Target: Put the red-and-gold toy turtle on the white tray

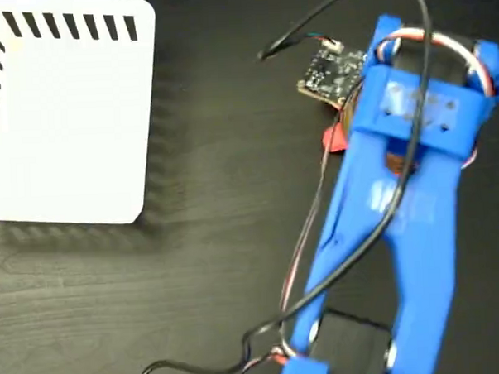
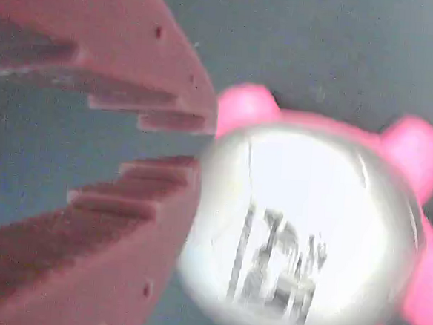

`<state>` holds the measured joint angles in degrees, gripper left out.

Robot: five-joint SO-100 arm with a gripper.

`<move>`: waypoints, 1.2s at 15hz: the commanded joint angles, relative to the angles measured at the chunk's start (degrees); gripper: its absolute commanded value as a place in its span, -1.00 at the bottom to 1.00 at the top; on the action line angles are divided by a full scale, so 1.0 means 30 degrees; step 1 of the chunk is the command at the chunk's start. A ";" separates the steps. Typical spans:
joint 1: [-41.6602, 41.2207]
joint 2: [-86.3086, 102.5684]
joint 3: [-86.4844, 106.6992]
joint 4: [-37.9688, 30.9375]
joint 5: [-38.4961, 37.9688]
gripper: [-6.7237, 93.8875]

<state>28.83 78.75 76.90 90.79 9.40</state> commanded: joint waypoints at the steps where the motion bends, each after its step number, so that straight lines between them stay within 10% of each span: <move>1: 0.0264 0.0498 -0.1201 0.0645 0.0645 0.07; 18: 0.0352 -0.6094 -0.5508 0.2168 0.2402 0.26</move>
<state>29.36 58.89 63.54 96.77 15.73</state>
